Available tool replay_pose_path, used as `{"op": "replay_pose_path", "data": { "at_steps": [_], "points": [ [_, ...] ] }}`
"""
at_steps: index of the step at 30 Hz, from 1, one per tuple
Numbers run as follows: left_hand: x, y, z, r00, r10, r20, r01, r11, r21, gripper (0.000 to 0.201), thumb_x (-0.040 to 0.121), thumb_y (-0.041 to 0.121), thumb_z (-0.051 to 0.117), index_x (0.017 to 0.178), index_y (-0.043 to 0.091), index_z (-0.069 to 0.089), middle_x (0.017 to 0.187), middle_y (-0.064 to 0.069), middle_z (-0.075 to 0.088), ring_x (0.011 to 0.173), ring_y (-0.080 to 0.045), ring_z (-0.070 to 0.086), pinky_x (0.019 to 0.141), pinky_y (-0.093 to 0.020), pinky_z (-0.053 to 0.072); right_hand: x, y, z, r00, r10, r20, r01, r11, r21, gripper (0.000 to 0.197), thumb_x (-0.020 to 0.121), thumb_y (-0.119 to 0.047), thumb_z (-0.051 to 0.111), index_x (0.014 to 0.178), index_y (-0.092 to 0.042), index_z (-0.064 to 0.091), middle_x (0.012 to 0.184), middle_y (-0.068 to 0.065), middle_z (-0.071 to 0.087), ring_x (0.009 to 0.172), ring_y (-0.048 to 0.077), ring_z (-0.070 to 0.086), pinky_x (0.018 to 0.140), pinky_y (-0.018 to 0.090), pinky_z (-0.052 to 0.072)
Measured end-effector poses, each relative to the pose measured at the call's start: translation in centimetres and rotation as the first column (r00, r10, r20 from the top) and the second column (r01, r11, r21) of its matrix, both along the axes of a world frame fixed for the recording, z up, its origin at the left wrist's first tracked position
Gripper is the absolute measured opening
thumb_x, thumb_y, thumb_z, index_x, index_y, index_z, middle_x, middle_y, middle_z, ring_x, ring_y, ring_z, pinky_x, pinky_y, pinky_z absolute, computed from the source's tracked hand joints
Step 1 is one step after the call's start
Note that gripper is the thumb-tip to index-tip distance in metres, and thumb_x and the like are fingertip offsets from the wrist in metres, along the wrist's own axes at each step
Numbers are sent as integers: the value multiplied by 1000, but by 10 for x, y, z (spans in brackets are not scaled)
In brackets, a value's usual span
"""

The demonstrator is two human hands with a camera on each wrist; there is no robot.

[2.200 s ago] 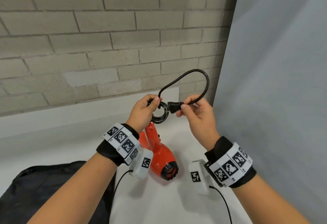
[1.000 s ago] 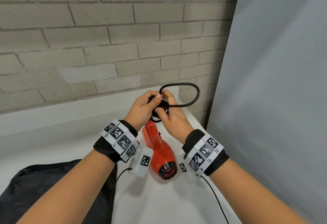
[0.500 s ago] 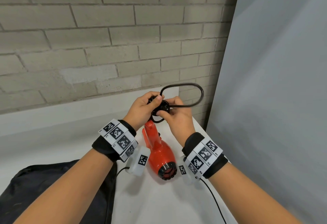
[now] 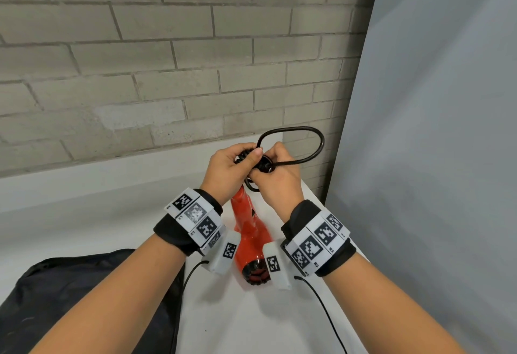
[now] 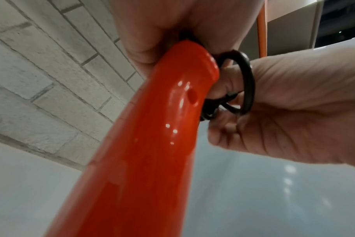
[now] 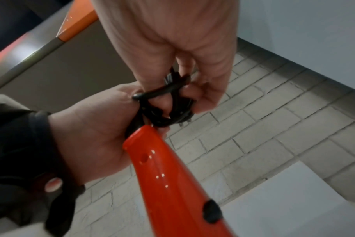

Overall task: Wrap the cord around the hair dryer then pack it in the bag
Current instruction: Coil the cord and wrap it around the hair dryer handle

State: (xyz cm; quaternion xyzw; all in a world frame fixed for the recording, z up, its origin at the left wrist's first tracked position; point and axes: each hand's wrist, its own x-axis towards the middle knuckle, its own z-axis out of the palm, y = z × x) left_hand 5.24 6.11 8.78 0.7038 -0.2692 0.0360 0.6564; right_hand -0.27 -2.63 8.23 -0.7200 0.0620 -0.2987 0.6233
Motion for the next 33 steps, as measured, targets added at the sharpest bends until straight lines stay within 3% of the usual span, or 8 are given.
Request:
{"op": "replay_pose_path", "data": {
  "at_steps": [8, 11, 15, 18, 22, 26, 29, 33],
  "points": [
    [0, -7, -3, 999, 35, 25, -34, 999, -24, 16, 81, 10, 63, 96, 16, 64, 84, 5, 64, 69, 10, 60, 72, -7, 47, 5, -4, -6, 1000, -24, -14, 25, 1000, 19, 40, 72, 11, 60, 64, -20, 36, 66, 6, 47, 61, 18, 48, 51, 19, 43],
    [-8, -9, -2, 997, -54, 46, 55, 998, -32, 20, 78, 7, 66, 96, 15, 63, 86, 6, 63, 73, 9, 60, 75, -7, 46, 15, -10, -13, 994, -106, 39, 109, 991, -83, 17, 71, -1, 56, 67, -14, 45, 77, 17, 53, 61, 21, 48, 53, 11, 42],
    [-18, -15, -5, 986, -110, 123, 105, 993, 51, 26, 70, 18, 69, 94, 25, 63, 93, 6, 63, 87, 4, 58, 88, -13, 44, 15, -23, -20, 979, -179, 93, 196, 957, -214, 15, 68, -11, 45, 75, -10, 58, 81, 13, 59, 74, 21, 57, 71, 33, 50],
    [-12, -14, 0, 992, -119, 46, 118, 993, 26, 15, 83, 11, 61, 97, 18, 61, 87, 4, 63, 76, 5, 59, 78, -11, 46, 6, -31, -17, 999, 19, 50, -3, 951, -308, 15, 80, -4, 50, 81, -12, 63, 73, -1, 60, 65, 0, 55, 63, 17, 44],
    [-7, -7, 4, 990, -141, -31, 141, 990, 27, 12, 91, 15, 48, 86, 22, 55, 77, 4, 57, 54, 2, 57, 62, -15, 47, -8, -53, -22, 956, 263, -131, -292, 903, -315, 24, 84, -32, 51, 85, -9, 57, 69, -1, 53, 65, 9, 48, 63, 25, 41],
    [-10, -3, 8, 957, -261, -125, 257, 965, -45, 13, 93, 7, 43, 94, 14, 54, 76, -2, 51, 41, -3, 48, 66, -25, 54, -24, -79, -41, 934, 122, -336, -297, 786, -542, 24, 96, -26, 40, 82, -11, 52, 64, -3, 46, 61, 13, 43, 60, 24, 36],
    [-14, -2, 11, 945, -293, -142, 279, 954, -109, 22, 93, 4, 41, 92, 17, 59, 78, -1, 53, 39, -3, 39, 54, -17, 51, -25, -99, -62, 828, -67, -557, -337, 734, -589, 24, 97, -23, 35, 86, -14, 55, 72, -1, 51, 70, 19, 48, 67, 29, 38],
    [-16, -1, 11, 945, -282, -167, 259, 954, -149, 23, 91, 3, 44, 82, 14, 62, 65, 2, 51, 40, -3, 38, 58, -20, 54, -29, -109, -73, 552, -190, -812, -553, 645, -527, 30, 95, -5, 35, 115, -8, 57, 108, 10, 57, 97, 21, 53, 77, 26, 44]
  ]
}}
